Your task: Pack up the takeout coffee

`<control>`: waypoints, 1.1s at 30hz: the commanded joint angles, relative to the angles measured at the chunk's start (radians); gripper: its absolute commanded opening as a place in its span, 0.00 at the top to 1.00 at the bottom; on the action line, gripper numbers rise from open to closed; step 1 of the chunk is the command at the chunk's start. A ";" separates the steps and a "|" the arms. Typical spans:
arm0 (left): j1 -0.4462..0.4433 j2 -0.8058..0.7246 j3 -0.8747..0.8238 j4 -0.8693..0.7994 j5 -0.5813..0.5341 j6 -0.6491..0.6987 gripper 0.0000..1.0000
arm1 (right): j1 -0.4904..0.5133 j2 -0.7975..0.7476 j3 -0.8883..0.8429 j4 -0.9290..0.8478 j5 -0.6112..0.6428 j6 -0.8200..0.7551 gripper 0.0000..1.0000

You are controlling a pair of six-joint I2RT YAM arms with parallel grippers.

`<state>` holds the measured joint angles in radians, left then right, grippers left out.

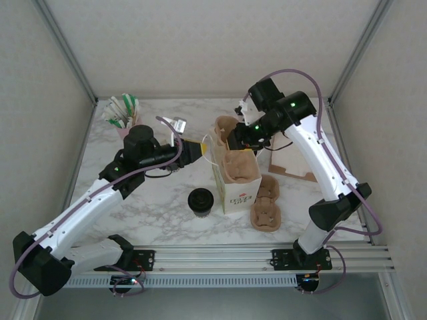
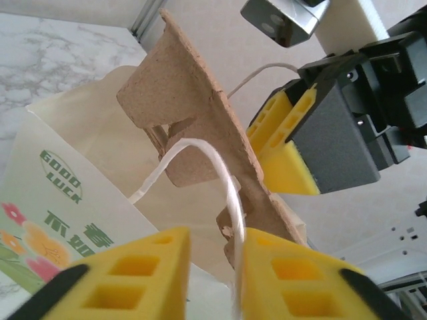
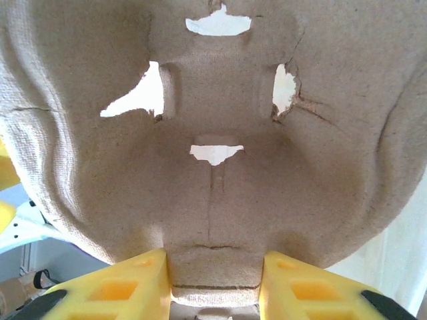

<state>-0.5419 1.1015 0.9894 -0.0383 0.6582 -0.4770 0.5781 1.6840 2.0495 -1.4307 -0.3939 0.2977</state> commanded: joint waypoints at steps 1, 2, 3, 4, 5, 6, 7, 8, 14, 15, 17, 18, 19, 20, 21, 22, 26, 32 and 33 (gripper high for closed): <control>-0.007 0.010 0.017 0.026 -0.010 -0.008 0.83 | 0.011 0.011 -0.005 -0.019 0.021 -0.020 0.65; -0.007 0.011 0.016 0.025 -0.015 -0.009 0.85 | 0.012 0.013 -0.009 -0.018 0.024 -0.019 0.65; -0.007 0.011 0.014 0.022 -0.020 -0.010 0.87 | 0.015 0.014 -0.011 -0.020 0.030 -0.019 0.65; -0.007 0.011 0.014 0.020 -0.024 -0.008 0.89 | 0.016 0.015 -0.012 -0.021 0.034 -0.019 0.65; -0.007 0.009 0.012 0.017 -0.029 -0.008 0.92 | 0.018 0.016 -0.014 -0.023 0.037 -0.020 0.65; -0.007 0.007 0.010 0.014 -0.036 -0.007 0.94 | 0.019 0.017 -0.015 -0.023 0.042 -0.020 0.65; -0.007 0.005 0.008 0.009 -0.044 -0.006 0.95 | 0.020 0.020 -0.017 -0.025 0.045 -0.022 0.65; -0.007 0.004 0.005 0.005 -0.051 -0.006 0.96 | 0.022 0.023 -0.017 -0.028 0.049 -0.024 0.65; -0.007 -0.002 -0.007 0.004 -0.067 -0.009 0.98 | 0.025 0.038 -0.022 -0.034 0.065 -0.031 0.65; -0.007 -0.003 -0.008 0.004 -0.068 -0.010 0.98 | 0.023 0.040 -0.019 -0.036 0.071 -0.031 0.65; -0.007 -0.006 -0.010 0.003 -0.071 -0.009 0.99 | 0.025 0.047 -0.016 -0.037 0.082 -0.029 0.66; -0.007 -0.006 -0.011 0.004 -0.071 -0.010 0.99 | 0.024 0.050 -0.013 -0.039 0.090 -0.026 0.66; -0.006 -0.006 -0.011 0.004 -0.071 -0.011 0.99 | 0.023 0.053 -0.007 -0.040 0.099 -0.022 0.66; -0.006 -0.006 -0.012 0.003 -0.071 -0.012 0.99 | 0.023 0.056 0.003 -0.042 0.104 -0.018 0.66; -0.007 -0.006 -0.012 0.003 -0.071 -0.011 0.99 | 0.025 0.058 0.010 -0.040 0.106 -0.015 0.66; -0.007 -0.006 -0.011 0.003 -0.071 -0.011 0.99 | 0.023 0.059 0.020 -0.039 0.110 -0.011 0.66; -0.007 -0.005 -0.011 0.004 -0.066 -0.011 0.99 | 0.024 0.060 0.054 -0.037 0.128 0.003 0.65; -0.006 -0.004 -0.012 0.003 -0.062 -0.009 0.99 | 0.024 0.068 0.078 -0.025 0.145 0.019 0.65; -0.007 -0.004 -0.012 0.002 -0.061 -0.009 0.99 | 0.024 0.068 0.079 -0.022 0.148 0.020 0.65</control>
<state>-0.5419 1.1137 0.9863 -0.0429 0.6022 -0.4866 0.5938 1.7393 2.0991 -1.4540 -0.2722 0.3031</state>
